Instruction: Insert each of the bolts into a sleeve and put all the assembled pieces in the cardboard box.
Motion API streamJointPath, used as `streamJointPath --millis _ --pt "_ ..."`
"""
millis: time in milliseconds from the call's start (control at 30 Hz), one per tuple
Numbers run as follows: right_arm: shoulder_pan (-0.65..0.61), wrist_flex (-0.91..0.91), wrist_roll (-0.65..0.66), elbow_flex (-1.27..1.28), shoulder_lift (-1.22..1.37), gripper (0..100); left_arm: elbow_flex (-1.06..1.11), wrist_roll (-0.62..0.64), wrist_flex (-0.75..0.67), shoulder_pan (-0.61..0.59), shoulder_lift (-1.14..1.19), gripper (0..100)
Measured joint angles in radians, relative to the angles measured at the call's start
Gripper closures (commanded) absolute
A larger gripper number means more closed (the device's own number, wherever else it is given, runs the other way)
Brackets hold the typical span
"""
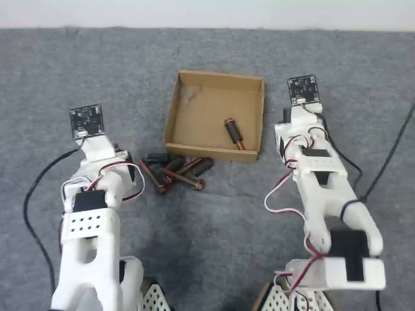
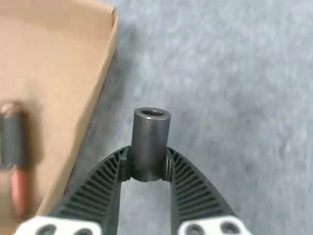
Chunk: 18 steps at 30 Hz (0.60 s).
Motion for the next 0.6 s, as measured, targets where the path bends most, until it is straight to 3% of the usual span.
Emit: streamJointPath --millis 233,600 --pt "-0.049 -0.379 0.0 0.0 0.143 99.1 0.0 0.002 0.0 0.002 0.0 99" --pt "-0.23 -0.89 0.0 0.0 0.264 99.1 0.0 0.002 0.0 0.002 0.0 99"
